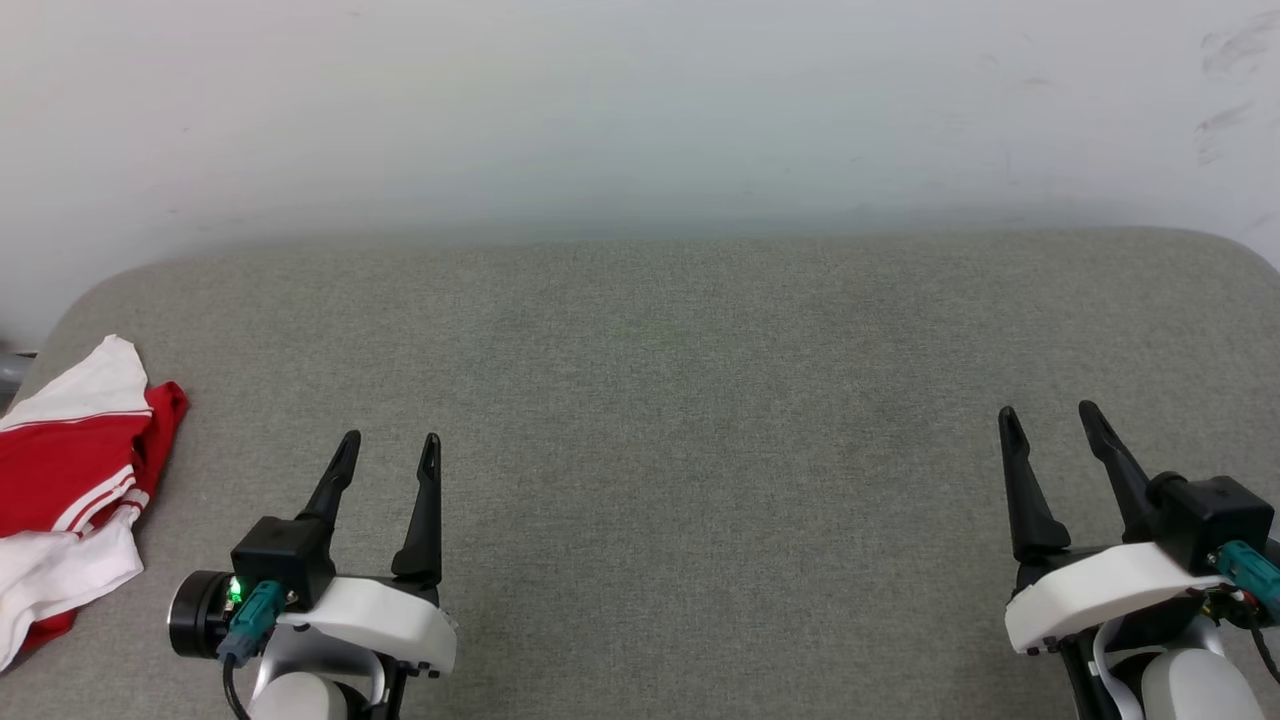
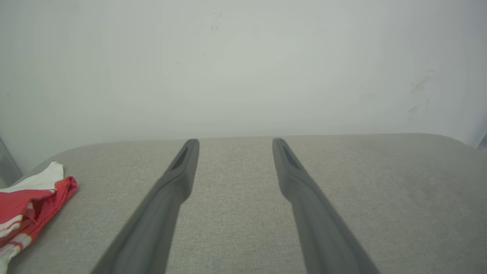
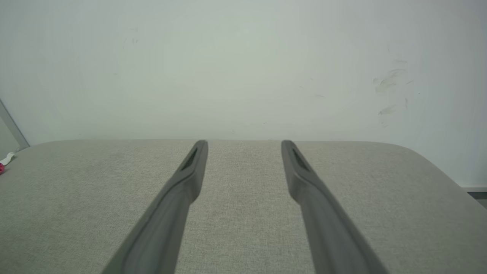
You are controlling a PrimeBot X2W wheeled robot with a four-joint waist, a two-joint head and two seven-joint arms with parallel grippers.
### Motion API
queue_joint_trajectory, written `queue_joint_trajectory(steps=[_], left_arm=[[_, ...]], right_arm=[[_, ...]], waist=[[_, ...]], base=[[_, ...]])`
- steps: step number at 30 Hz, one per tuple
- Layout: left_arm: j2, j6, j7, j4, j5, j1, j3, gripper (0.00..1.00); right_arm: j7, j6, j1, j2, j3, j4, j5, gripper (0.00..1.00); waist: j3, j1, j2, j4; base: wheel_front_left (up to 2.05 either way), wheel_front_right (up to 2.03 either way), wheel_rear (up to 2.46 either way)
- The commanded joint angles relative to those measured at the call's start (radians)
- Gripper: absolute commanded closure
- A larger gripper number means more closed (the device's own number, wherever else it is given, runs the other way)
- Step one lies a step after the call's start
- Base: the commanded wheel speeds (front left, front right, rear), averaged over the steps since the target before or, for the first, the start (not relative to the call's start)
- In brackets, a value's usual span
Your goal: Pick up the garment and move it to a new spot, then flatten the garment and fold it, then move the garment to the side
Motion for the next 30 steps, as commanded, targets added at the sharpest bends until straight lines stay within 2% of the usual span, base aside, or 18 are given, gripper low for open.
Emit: queue_joint_trajectory(steps=[1, 12, 23, 30], left_arm=[[0.000, 0.005, -0.007, -0.001, 0.018, -0.017, 0.000, 0.00], [-0.003, 0.003, -0.027, 0.006, 0.083, -0.015, 0.010, 0.00], [-0.010, -0.006, -0.025, 0.017, 0.049, -0.018, 0.017, 0.00], [-0.017, -0.008, -0.025, 0.024, 0.027, -0.031, 0.019, 0.00]], right_arm=[[-0.007, 0.000, -0.002, 0.003, 0.001, -0.002, -0.016, 0.00], [-0.025, 0.000, -0.004, 0.003, 0.006, 0.005, -0.069, 0.00], [-0.030, 0.000, -0.009, 0.003, 0.004, 0.020, -0.018, 0.00], [-0.024, 0.000, -0.014, 0.003, 0.011, 0.018, -0.003, 0.00]], waist=[[0.000, 0.0000, 0.0000, 0.000], [-0.003, 0.0000, 0.0000, 0.002], [-0.002, 0.0000, 0.0000, 0.014], [0.007, 0.0000, 0.0000, 0.063]], base=[[0.00, 0.00, 0.00], [0.00, 0.00, 0.00], [0.00, 0.00, 0.00], [0.00, 0.00, 0.00]])
